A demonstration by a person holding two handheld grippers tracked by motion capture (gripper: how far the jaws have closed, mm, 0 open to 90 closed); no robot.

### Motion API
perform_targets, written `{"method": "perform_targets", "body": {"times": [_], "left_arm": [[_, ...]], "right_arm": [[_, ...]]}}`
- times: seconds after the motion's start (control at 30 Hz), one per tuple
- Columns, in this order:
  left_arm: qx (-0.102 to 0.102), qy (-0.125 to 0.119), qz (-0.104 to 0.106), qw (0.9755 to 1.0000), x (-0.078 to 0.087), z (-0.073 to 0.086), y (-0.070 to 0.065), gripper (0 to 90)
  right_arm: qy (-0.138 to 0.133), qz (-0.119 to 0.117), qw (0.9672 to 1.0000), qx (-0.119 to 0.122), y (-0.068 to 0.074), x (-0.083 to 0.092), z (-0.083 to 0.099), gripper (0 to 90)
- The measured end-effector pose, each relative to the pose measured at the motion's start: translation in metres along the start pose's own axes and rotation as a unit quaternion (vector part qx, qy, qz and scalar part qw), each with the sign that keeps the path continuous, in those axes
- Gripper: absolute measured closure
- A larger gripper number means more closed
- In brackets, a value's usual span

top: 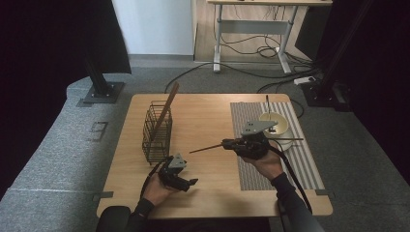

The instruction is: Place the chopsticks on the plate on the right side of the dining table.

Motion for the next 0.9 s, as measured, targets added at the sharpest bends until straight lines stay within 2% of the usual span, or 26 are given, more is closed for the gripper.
{"method": "perform_targets", "body": {"times": [0.27, 0.53, 0.73, 0.9], "left_arm": [[-0.009, -0.003, -0.002, 0.9999, 0.0, -0.001, -0.001, 15.3], [-0.016, -0.008, -0.001, 0.9998, 0.0, -0.002, -0.003, 20.8], [-0.022, -0.015, 0.003, 0.9996, 0.0, -0.005, -0.006, 28.7], [-0.023, -0.023, 0.013, 0.9994, 0.0, -0.007, -0.009, 38.9]], "right_arm": [[0.007, -0.006, 0.9999, -0.008, 0.006, 0.0, 0.02, 83.0], [0.008, -0.02, 0.9997, -0.011, 0.017, -0.003, 0.033, 83.0], [0.014, -0.034, 0.9993, -0.007, 0.028, -0.009, 0.038, 83.0], [0.017, -0.046, 0.9988, -0.006, 0.037, -0.014, 0.04, 82.9]]}}
Point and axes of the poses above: each handheld gripper's, and its own axes: x roughly backward along the jaws, z roughly out of its underside, y roughly to its left, the point moved 8 cm from there along -x, roughly forward along the jaws, and after that the axes turned 2 degrees about -z, right-handed, at the moved point
